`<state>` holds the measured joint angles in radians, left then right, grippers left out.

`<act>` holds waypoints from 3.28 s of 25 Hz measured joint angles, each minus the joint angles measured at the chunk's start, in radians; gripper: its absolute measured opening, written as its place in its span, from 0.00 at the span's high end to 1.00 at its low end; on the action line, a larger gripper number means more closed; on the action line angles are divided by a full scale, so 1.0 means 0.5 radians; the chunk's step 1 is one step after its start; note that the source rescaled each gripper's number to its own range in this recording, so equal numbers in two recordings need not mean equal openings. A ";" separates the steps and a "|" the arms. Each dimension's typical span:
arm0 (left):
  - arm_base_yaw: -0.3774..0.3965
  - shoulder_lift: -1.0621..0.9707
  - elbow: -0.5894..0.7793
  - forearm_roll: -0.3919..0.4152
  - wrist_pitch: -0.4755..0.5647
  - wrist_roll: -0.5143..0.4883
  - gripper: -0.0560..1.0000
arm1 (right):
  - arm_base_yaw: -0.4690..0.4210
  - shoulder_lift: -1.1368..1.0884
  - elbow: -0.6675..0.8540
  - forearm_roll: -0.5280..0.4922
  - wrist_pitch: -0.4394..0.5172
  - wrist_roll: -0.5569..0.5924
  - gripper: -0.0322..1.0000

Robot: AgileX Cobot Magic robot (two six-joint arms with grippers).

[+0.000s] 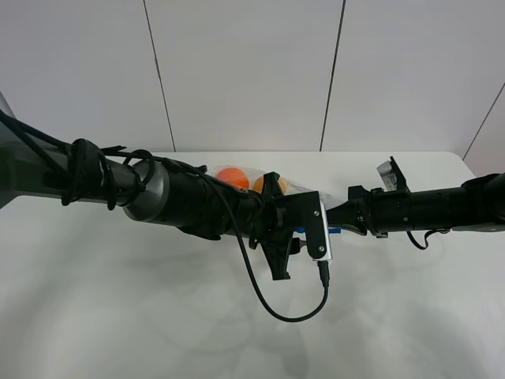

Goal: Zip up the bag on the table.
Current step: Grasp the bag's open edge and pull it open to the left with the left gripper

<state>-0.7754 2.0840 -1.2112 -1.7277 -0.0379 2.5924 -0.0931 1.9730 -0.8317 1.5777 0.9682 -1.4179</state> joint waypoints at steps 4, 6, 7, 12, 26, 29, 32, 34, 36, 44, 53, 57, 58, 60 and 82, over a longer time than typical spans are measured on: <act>0.000 0.011 -0.030 0.000 0.000 -0.002 0.42 | 0.000 0.000 0.000 0.000 0.006 0.000 0.97; 0.000 0.013 -0.046 0.000 0.007 -0.011 0.49 | 0.000 0.000 0.000 0.000 0.011 0.000 0.97; 0.000 0.013 -0.055 0.000 0.011 -0.016 0.52 | 0.000 0.000 0.000 0.000 0.013 0.000 0.97; 0.000 0.013 -0.082 0.000 0.026 -0.042 0.60 | 0.000 0.000 -0.002 0.014 0.013 0.000 0.97; 0.000 0.013 -0.084 0.000 -0.002 -0.049 0.94 | 0.000 0.000 -0.002 0.012 0.014 0.000 0.97; -0.006 0.013 -0.084 0.000 -0.080 -0.049 0.94 | 0.000 0.000 -0.002 0.014 0.014 0.000 0.97; -0.015 0.013 -0.086 0.000 -0.191 -0.051 0.95 | 0.000 0.000 -0.002 0.023 0.014 0.000 0.97; -0.017 0.013 -0.086 0.000 -0.247 -0.053 0.95 | 0.002 0.000 -0.004 0.028 0.014 0.000 0.97; -0.021 0.013 -0.086 0.000 -0.299 -0.053 0.95 | 0.011 0.000 -0.004 0.028 0.014 0.000 0.97; -0.013 0.013 -0.086 0.000 -0.633 -0.053 0.95 | 0.020 0.000 -0.004 0.028 0.010 0.000 0.97; 0.188 0.013 -0.086 -0.002 -0.930 0.076 0.95 | 0.023 0.000 -0.006 0.007 0.006 -0.006 0.97; 0.283 0.013 -0.086 -0.002 -0.971 0.104 0.95 | 0.023 0.000 -0.007 -0.003 0.004 -0.007 0.97; 0.305 0.013 -0.086 -0.002 -0.980 0.104 0.95 | 0.023 0.000 -0.007 -0.009 0.000 -0.008 0.97; 0.349 0.013 -0.086 -0.002 -0.988 0.115 0.95 | 0.023 0.000 -0.007 -0.020 -0.002 -0.008 0.97; 0.649 0.013 -0.086 -0.004 -0.971 0.192 0.95 | 0.023 0.000 -0.013 -0.062 -0.037 -0.020 0.97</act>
<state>-0.4511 2.0906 -1.2541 -1.7298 -0.5235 2.6882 -0.0814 1.9730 -0.8384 1.5469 0.9498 -1.4280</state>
